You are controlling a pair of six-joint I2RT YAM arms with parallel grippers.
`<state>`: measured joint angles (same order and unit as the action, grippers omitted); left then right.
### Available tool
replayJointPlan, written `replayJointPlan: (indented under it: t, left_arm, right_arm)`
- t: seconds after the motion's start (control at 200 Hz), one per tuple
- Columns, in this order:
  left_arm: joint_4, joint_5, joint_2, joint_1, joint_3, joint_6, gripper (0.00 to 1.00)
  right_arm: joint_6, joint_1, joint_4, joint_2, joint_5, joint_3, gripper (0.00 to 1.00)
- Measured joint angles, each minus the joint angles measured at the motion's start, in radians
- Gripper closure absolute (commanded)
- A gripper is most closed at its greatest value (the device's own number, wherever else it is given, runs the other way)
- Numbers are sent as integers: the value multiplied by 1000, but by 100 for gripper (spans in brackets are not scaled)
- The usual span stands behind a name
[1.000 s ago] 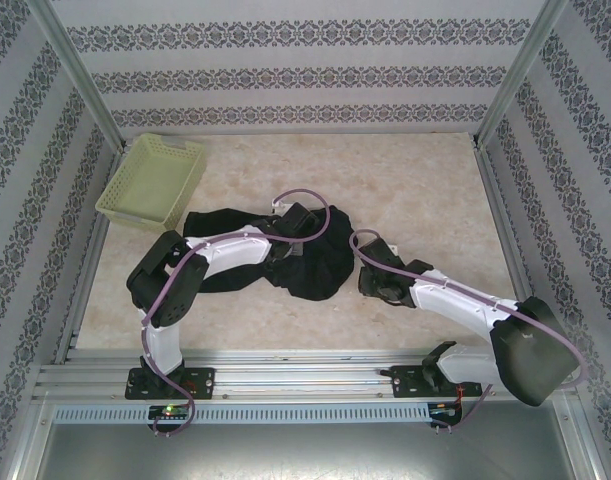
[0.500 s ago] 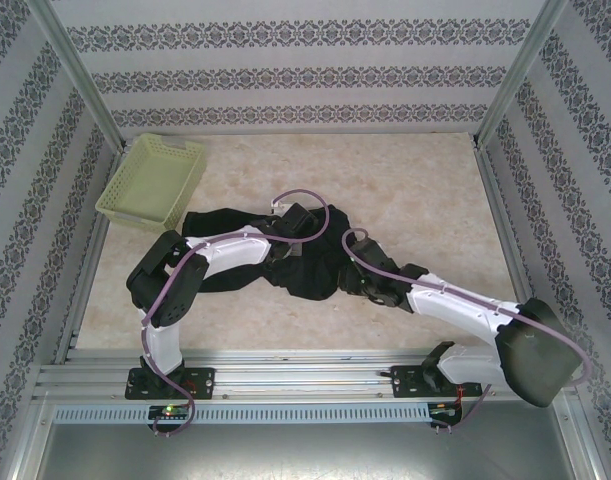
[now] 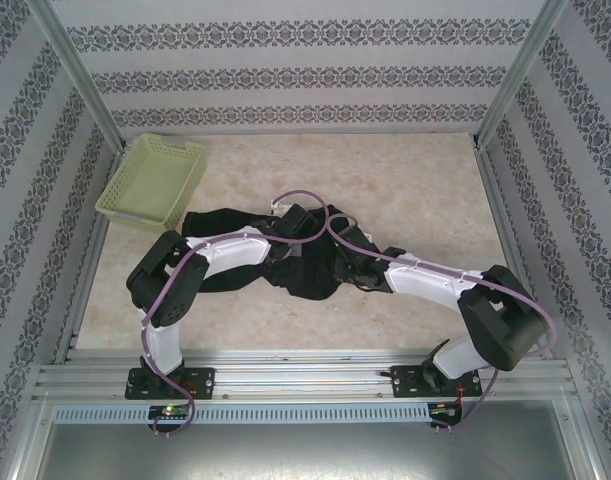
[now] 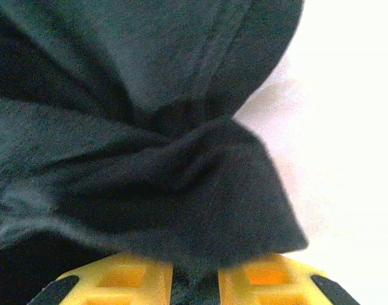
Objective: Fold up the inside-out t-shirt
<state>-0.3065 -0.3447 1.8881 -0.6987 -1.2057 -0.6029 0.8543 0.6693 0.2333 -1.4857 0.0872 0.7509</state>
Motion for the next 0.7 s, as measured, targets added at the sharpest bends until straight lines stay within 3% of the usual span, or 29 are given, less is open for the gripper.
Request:
replayJointPlan:
  t: [0.335,0.63,0.699]
  left_arm:
    - [7,2,0,0,11,0,100]
    - [6,-1,0,-1,13,0,100]
    - [6,-5,0,-2,13,-1,100]
  right_arm:
    - [15,-13,-29,-90,13,21,69]
    - [9,-19,-29,-129,58,48,100]
    - [2,-18,-19,-123,78,48,100]
